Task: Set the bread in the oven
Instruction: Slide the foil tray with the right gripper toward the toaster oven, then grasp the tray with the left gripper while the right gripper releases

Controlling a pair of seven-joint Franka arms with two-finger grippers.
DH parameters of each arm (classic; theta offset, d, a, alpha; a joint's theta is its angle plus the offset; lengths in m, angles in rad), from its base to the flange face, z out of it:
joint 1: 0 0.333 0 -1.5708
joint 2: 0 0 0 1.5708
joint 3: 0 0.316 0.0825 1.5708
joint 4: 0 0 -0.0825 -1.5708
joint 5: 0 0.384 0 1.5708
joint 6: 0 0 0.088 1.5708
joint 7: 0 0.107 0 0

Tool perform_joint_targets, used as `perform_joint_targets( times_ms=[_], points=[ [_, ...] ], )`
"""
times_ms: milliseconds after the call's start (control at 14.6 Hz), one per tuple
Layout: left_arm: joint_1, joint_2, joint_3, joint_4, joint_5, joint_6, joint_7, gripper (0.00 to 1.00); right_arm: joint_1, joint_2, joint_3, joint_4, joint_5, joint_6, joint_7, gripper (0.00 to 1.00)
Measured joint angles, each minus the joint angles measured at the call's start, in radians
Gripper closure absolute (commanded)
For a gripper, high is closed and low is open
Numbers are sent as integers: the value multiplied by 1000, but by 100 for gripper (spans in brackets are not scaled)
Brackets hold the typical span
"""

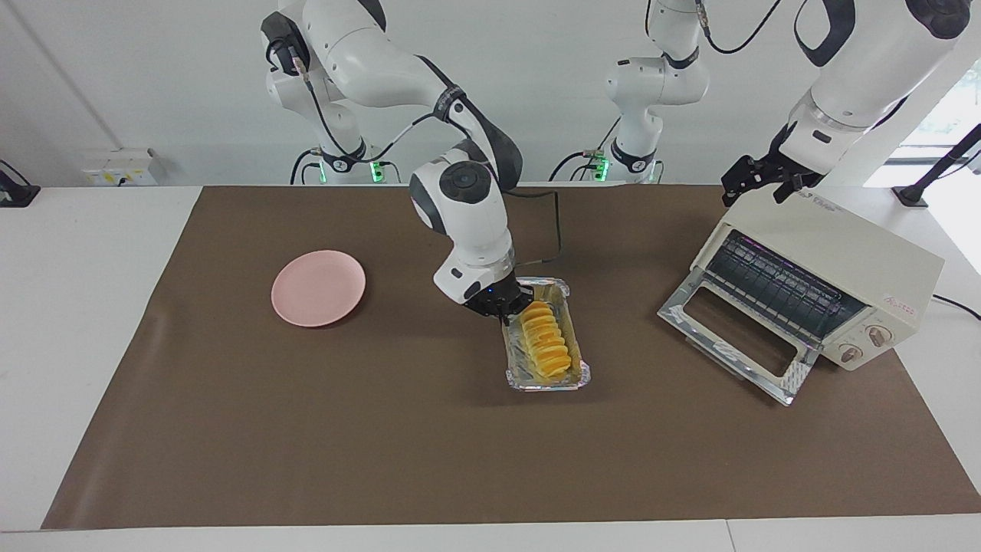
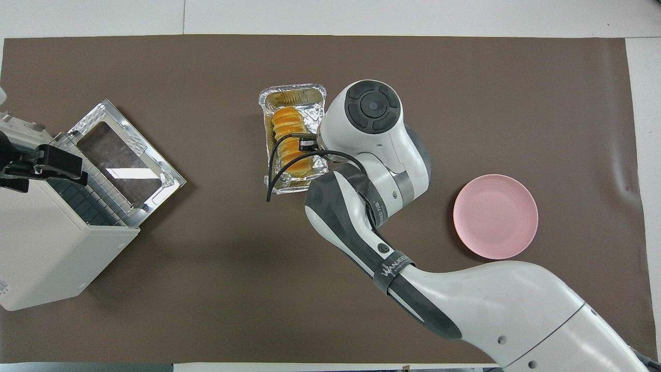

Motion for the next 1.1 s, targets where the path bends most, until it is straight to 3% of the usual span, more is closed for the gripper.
perform_joint_targets(
  times_ms=[617,686,754,1097],
  points=[
    [0,0,0,0,0,0,0,0,43,13,0,-127,0,151,7,97],
    [0,0,-1,0,0,0,0,0,49,11,1,-134,0,157,11,61],
    [0,0,-3,0,0,0,0,0,53,8,1,-138,0,159,19,1],
    [-29,-2,-26,0,-2,25,1,0,48,-9,-5,-134,1,149,81,0]
  ],
)
